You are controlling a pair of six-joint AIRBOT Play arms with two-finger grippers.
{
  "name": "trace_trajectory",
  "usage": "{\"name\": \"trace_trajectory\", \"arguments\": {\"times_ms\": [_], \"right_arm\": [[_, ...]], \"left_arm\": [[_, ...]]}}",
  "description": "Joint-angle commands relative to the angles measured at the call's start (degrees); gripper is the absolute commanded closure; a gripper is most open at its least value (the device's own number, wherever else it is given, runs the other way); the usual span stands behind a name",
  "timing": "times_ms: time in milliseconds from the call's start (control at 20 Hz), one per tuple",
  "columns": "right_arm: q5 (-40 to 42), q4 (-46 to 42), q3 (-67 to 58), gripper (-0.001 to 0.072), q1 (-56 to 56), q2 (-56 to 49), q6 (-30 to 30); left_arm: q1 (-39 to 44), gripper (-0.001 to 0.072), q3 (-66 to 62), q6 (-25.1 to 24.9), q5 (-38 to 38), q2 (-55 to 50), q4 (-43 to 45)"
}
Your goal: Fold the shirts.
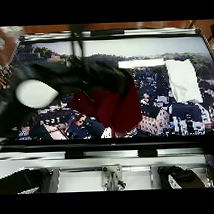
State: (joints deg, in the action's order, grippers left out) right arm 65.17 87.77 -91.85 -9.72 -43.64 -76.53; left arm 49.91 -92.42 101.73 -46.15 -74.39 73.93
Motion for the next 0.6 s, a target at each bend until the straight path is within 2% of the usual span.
{"name": "trace_trajectory", "arguments": {"times_ms": [0,150,300,400,550], "right_arm": [[6.23,0.33,0.02,0.0084,0.02,0.04,0.96],[19.28,5.35,0.72,0.0083,0.02,-4.31,-1.2],[21.2,21.53,6.95,0.0083,-0.04,-8.26,-5.22],[19.41,24.79,14.6,0.0083,-0.04,-9.57,-7.82],[17.49,19.78,25.88,0.0083,0.02,-9.73,-7.91]], "left_arm": [[2.49,0.0003,3.91,5.51,-2.05,-2.45,1.57],[-11.08,0.0003,2.75,5.49,-13.94,-0.11,5.42],[-26.84,0.0003,4.98,5.27,-27.41,-0.83,5.35],[-34.27,0.0003,11.8,2.67,-29.79,-0.79,5.31],[-40.92,0.0003,24.59,0.61,-27.15,-0.81,1.79]]}}
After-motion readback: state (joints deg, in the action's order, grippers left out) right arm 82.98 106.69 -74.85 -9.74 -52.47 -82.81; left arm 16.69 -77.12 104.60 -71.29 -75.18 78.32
